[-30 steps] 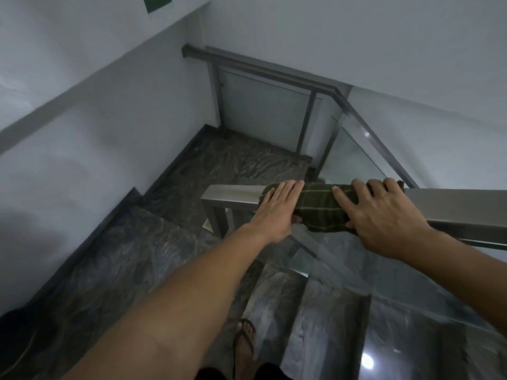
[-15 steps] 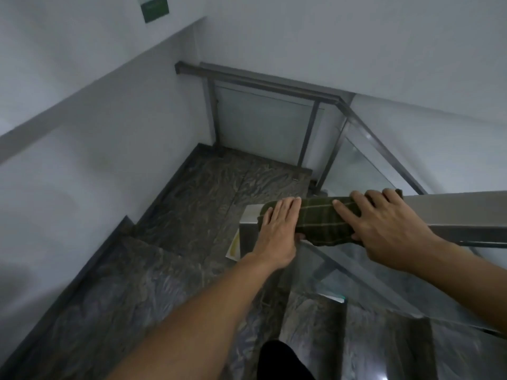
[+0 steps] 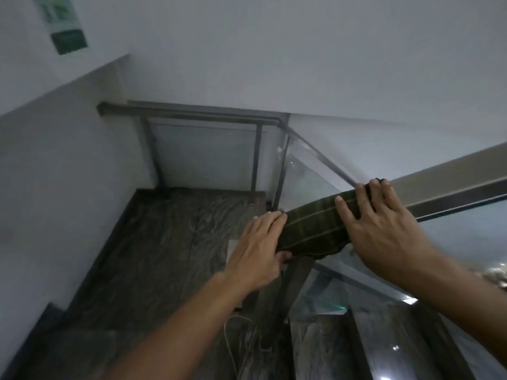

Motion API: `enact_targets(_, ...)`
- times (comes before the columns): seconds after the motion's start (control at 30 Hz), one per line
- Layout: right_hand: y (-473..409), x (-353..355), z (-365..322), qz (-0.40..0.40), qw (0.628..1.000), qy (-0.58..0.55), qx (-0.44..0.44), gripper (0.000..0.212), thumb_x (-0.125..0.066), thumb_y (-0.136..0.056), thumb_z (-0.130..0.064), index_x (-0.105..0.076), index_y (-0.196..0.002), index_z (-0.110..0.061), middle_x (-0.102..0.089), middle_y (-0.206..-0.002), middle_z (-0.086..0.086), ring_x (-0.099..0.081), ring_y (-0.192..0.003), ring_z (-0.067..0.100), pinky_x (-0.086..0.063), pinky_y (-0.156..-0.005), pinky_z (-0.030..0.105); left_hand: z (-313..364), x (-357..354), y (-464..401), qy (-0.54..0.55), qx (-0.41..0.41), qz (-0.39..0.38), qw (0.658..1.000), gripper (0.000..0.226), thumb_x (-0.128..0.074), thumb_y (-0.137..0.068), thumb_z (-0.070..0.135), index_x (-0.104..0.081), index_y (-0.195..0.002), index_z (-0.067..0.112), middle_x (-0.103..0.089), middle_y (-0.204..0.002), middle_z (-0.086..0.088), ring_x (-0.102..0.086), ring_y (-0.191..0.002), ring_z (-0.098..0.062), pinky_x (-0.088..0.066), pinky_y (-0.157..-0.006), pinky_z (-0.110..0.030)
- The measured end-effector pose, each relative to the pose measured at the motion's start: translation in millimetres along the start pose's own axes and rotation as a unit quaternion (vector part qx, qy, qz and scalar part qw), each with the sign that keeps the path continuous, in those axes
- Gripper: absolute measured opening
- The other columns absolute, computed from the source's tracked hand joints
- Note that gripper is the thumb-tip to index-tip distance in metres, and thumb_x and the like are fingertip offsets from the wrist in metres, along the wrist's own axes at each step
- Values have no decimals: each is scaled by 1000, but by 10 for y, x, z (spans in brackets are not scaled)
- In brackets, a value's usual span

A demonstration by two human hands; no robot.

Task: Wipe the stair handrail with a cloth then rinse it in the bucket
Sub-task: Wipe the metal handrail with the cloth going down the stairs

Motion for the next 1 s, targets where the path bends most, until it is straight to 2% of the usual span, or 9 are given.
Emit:
enact_targets(0.1, -82, -98, -82, 12, 998, -40, -37, 72, -36, -92, -38, 1, -148, -11, 0, -151, 35, 1, -139, 52, -1, -116, 57, -69, -77, -95, -32, -121, -17, 992, 79, -51, -90, 44, -8, -151, 16, -9, -161, 0, 0, -149, -13, 4, -122, -36)
enact_targets(0.2, -150, -193, -95, 34, 995, -55, -76, 78, -65, -72, -37, -38, -140, -9, -35, -141, 35, -28, -131, 53, -21, -107, 63, -175, -231, -173, -32, -199, -24, 979, 74, -34, -95, 51, 1, -152, 18, 3, -162, 2, 9, -148, -8, 5, -122, -34)
enact_targets(0.27, -155, -231, -120, 61, 992, -59, -96, 75, -65, -66, -36, -47, -134, -9, -45, -135, 33, -38, -127, 51, -27, -102, 64, -233, -273, -195, -9, -224, -25, 974, 72, -23, -95, 55, 0, -152, 18, 2, -162, 1, 7, -148, -9, 2, -122, -35)
enact_targets(0.47, -172, -209, -308, 39, 986, -55, -150, 84, -66, -70, -35, -30, -144, -17, -32, -146, 28, -24, -136, 46, -24, -111, 59, -434, -304, -187, 40, -255, -53, 965, 72, -16, -95, 58, 3, -152, 19, 5, -162, 3, 6, -148, -10, 1, -121, -34)
enact_targets(0.6, -219, -160, -399, -4, 983, -61, -172, 81, -56, -75, -33, -20, -147, -21, -22, -152, 24, -12, -141, 43, -8, -111, 50, -555, -300, -225, 53, -309, -90, 945, 78, -22, -95, 61, 2, -152, 13, 2, -162, -5, 3, -149, -15, -2, -121, -37)
enact_targets(0.7, -230, -83, -479, -42, 970, -97, -217, 82, -38, -76, -49, -11, -148, -24, -9, -155, 20, 1, -142, 40, -4, -117, 52, -656, -306, -293, 91, -333, -146, 927, 87, -13, -85, 75, 28, -144, 28, 26, -158, 6, 20, -145, -6, 8, -120, -35)
enact_targets(0.77, -265, -48, -573, -66, 961, -106, -248, 85, -33, -76, -57, -6, -149, -24, -3, -155, 19, 5, -142, 40, -6, -117, 54, -735, -327, -340, 114, -353, -189, 909, 88, -9, -78, 81, 36, -138, 35, 36, -152, 13, 27, -142, -2, 12, -117, -27)
enact_targets(0.9, -334, -5, -828, -121, 934, -92, -324, 84, -29, -81, -65, -1, -149, -24, -5, -154, 21, 0, -141, 42, -8, -113, 55, -876, -284, -396, 162, -389, -258, 870, 92, -25, -80, 75, 40, -133, 35, 39, -148, 16, 25, -140, -1, 13, -110, -18)
enact_targets(1.0, -347, 22, -1046, -142, 906, -114, -383, 89, -49, -83, -55, 3, -148, -25, 1, -155, 20, 6, -141, 42, -3, -111, 53, -944, -211, -446, 168, -428, -282, 842, 95, -42, -89, 58, 35, -134, 25, 32, -147, 12, 20, -138, -3, 12, -109, -19)
Point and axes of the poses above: each hand's wrist, its own y-axis away from the middle knuckle, its own x-axis out of the back of the hand, z = x × y, the point moved 6 cm from there along -y, towards the middle knuckle
